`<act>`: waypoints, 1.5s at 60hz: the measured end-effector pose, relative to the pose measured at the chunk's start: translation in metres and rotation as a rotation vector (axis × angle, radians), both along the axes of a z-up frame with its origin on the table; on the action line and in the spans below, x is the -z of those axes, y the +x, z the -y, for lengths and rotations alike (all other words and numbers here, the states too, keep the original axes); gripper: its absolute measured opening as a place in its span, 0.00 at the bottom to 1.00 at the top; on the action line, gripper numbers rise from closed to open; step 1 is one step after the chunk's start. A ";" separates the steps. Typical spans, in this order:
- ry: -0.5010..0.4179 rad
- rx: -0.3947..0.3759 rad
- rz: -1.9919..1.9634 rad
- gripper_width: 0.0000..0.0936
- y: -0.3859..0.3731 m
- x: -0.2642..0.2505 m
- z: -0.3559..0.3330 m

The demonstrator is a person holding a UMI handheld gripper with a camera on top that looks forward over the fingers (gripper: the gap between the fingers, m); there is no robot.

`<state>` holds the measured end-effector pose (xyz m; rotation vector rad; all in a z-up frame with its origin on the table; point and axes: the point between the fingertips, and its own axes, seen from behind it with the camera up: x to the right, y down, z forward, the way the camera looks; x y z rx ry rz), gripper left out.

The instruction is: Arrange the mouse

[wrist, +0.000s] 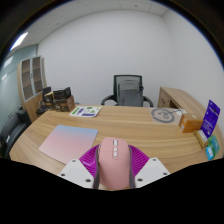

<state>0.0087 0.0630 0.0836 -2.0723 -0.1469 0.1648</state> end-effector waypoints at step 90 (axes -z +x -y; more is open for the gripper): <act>-0.112 0.048 -0.066 0.91 -0.201 -0.036 0.080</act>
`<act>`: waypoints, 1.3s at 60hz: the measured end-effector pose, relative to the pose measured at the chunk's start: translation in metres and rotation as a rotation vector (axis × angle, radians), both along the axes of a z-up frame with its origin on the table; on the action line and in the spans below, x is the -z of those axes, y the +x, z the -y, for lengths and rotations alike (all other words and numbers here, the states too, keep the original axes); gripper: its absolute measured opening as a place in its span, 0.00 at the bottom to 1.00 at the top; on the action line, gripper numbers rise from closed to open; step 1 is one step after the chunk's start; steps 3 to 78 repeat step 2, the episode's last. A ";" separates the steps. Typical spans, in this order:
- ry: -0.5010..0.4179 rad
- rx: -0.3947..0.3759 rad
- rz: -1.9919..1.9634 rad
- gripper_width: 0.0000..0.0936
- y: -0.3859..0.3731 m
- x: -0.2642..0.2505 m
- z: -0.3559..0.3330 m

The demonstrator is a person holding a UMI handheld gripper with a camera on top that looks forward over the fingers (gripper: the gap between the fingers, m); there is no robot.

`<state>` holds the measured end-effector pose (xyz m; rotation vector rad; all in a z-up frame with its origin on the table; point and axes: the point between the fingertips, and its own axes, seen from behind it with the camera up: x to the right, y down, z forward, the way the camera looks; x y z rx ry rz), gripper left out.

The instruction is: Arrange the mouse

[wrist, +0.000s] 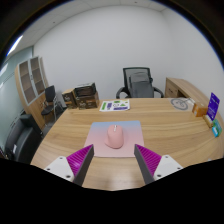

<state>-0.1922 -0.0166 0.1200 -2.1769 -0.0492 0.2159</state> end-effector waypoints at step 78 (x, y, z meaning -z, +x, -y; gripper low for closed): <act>0.011 -0.005 -0.004 0.90 0.009 -0.008 0.020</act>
